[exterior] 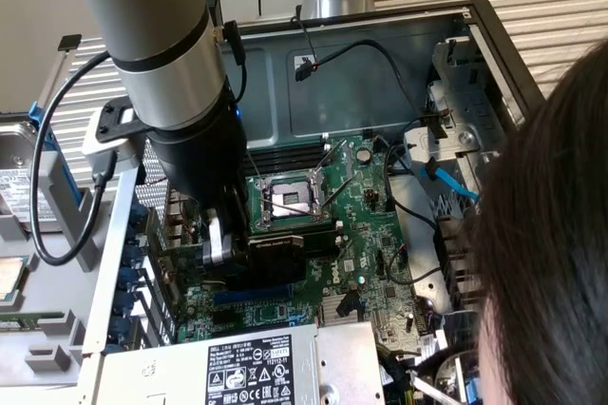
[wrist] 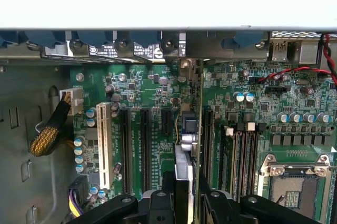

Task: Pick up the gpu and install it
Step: 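Insert the gpu into the slot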

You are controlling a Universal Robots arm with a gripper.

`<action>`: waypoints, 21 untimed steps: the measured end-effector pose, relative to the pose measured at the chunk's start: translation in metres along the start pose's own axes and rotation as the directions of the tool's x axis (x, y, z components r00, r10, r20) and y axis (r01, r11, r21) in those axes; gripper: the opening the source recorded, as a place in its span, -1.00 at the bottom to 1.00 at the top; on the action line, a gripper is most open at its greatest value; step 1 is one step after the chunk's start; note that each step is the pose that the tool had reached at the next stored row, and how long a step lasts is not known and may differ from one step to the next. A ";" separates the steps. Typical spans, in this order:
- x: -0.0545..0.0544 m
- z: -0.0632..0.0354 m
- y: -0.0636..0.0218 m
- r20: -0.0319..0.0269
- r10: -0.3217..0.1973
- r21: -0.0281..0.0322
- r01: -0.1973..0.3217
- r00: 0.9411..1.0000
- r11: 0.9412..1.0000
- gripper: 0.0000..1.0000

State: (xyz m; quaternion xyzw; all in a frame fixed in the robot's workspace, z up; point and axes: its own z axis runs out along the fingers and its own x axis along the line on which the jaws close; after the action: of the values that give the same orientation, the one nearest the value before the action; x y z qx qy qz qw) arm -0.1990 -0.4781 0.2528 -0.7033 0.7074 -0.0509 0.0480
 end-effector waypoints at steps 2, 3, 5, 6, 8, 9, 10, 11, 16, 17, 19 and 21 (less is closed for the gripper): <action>0.000 0.0002 -0.0003 0.000 0.000 0.000 0.000 1.000 1.000 -0.47; 0.000 0.0003 -0.0005 0.000 0.000 0.000 0.000 1.000 1.000 -0.47; 0.000 0.0005 -0.0008 0.000 0.000 0.000 0.000 1.000 1.000 -0.47; 0.000 0.0006 -0.0010 0.000 0.000 0.000 0.000 1.000 1.000 -0.47; 0.000 0.0006 -0.0010 0.000 0.000 0.000 0.000 1.000 1.000 -0.47; 0.000 0.0006 -0.0010 0.000 0.000 0.000 0.000 1.000 1.000 -0.47; 0.000 0.0006 -0.0010 0.000 0.000 0.000 0.000 1.000 1.000 -0.47; 0.000 0.0007 -0.0010 0.000 0.000 0.000 0.000 1.000 1.000 -0.47; 0.001 0.0007 -0.0010 0.000 0.003 0.000 -0.003 1.000 1.000 -0.47; 0.001 0.0007 -0.0010 0.000 0.004 0.000 -0.004 1.000 1.000 -0.47; 0.001 0.0008 -0.0010 -0.001 0.007 0.000 -0.007 1.000 1.000 -0.47; 0.001 0.0008 -0.0010 -0.001 0.010 0.000 -0.010 1.000 1.000 -0.47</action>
State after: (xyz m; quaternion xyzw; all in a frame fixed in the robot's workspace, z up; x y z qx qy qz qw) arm -0.1978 -0.4796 0.2522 -0.6999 0.7108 -0.0510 0.0480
